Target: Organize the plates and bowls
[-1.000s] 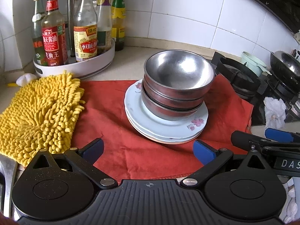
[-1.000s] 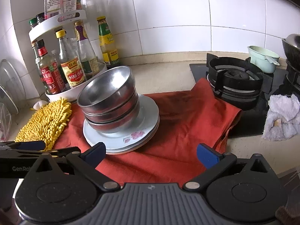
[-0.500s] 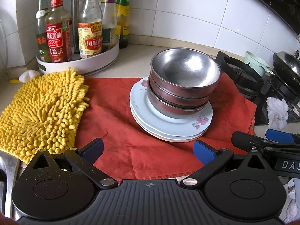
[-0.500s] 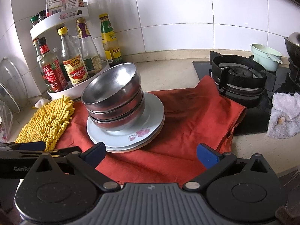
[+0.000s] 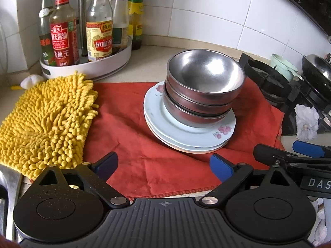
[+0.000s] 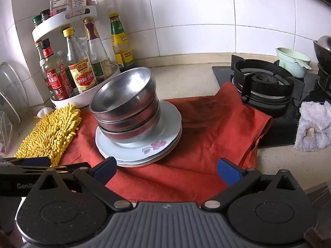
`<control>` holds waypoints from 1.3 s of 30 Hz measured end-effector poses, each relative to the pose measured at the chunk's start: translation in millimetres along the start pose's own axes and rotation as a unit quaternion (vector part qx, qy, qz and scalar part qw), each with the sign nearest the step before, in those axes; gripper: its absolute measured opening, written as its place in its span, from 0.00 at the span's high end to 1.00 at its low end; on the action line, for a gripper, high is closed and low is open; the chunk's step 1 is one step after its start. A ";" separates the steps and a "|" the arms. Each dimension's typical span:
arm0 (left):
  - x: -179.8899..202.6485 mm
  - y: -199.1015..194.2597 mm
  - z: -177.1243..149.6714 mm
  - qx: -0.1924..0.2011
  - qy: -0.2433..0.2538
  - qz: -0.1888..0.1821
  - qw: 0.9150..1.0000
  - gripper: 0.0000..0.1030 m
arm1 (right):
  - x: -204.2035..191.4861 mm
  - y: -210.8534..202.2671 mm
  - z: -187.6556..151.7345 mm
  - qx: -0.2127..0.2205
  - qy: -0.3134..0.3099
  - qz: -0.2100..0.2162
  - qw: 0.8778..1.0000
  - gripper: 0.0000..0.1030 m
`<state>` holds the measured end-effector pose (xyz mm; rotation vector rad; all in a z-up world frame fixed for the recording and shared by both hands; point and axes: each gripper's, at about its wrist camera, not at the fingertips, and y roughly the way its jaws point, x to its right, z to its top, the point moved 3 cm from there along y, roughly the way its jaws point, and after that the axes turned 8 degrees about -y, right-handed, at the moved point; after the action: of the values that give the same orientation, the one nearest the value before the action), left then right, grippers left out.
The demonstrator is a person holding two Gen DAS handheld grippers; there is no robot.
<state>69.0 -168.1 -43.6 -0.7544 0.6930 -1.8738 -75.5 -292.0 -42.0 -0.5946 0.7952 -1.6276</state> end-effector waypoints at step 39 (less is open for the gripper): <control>-19.1 -15.9 11.5 0.065 -0.017 0.007 0.998 0.00 | -18.1 -3.7 13.7 0.041 -0.005 0.043 0.998 0.03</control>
<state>75.2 -146.2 -28.3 -0.6932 0.5479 -1.8696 -64.0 -276.4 -29.7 -0.5024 0.7332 -1.5700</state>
